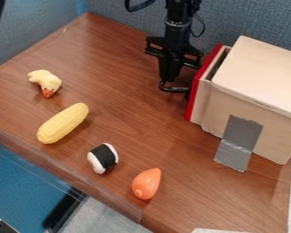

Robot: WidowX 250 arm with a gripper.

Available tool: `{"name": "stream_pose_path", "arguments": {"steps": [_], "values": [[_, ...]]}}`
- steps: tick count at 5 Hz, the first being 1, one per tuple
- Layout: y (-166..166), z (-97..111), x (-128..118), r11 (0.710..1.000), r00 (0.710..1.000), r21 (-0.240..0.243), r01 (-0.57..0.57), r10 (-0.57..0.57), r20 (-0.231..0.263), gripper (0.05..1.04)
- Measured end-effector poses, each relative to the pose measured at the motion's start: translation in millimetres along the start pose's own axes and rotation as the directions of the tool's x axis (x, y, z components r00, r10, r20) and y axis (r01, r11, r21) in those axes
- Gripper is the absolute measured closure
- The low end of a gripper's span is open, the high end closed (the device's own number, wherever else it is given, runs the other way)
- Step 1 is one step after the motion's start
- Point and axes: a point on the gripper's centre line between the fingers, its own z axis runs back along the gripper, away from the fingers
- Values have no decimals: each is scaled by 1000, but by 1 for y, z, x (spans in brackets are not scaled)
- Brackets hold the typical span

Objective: Opened the drawer

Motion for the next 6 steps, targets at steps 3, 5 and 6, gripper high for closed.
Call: {"name": "stream_pose_path", "arguments": {"steps": [3,5,6], "values": [[36,5,1,999,1000,46,-18,19,-10,980],[44,6,-1,998,1000,68,-17,19,-20,981],[62,8,-1,996,999,87,-32,34,-17,981]]}}
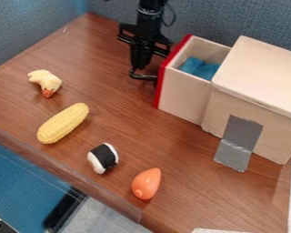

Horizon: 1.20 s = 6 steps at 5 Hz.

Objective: Opened the drawer

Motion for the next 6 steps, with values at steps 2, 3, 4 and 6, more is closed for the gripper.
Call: {"name": "stream_pose_path", "arguments": {"steps": [2,3,4,6], "values": [[10,1,1,1000,1000,2,-7,7,-1,954],[14,6,4,1000,1000,3,-1,1,11,759],[15,5,3,1000,1000,3,10,-10,12,459],[19,72,-4,1000,990,20,15,-17,140,70]]}}
